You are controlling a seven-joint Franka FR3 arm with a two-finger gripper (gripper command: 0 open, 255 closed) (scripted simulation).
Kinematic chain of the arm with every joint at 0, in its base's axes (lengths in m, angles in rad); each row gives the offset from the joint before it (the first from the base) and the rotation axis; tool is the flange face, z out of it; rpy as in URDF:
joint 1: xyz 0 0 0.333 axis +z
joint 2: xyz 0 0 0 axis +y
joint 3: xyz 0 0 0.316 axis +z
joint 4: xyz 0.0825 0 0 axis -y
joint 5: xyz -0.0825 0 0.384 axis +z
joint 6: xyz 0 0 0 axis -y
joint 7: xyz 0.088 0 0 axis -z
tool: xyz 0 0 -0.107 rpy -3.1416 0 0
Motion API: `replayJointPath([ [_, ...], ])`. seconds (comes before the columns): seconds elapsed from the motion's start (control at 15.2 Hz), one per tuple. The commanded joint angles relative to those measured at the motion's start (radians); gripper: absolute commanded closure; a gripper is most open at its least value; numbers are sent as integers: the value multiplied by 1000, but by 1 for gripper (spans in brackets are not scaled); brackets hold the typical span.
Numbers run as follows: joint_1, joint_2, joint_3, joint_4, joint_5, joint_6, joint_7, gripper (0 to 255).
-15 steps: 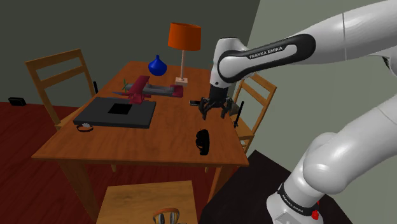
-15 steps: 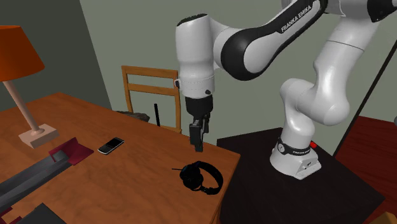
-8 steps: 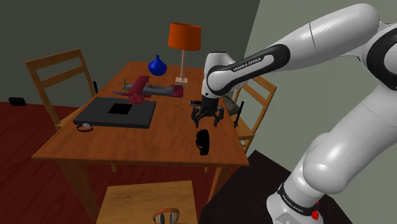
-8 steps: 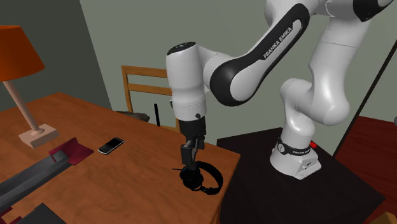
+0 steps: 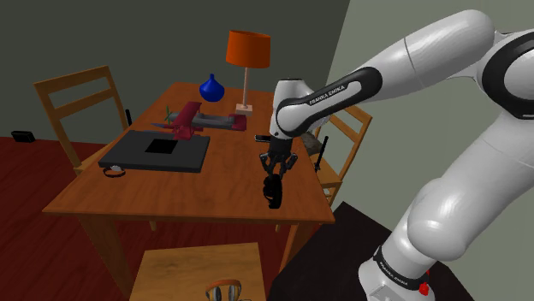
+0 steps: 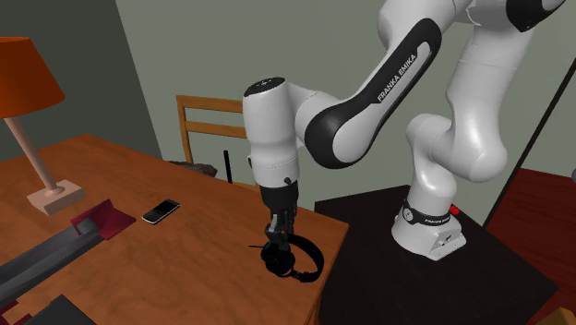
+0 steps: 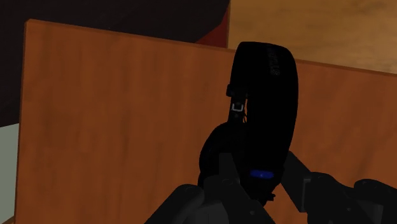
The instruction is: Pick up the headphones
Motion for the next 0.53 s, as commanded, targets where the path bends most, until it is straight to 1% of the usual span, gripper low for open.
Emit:
replayJointPath([
  [0.0, 0, 1, 0, -1, 0, 1, 0, 255],
  [0.4, -1, 3, 0, 3, -1, -1, 0, 255],
  [0.46, -1, -7, -1, 8, -1, -15, 0, 255],
])
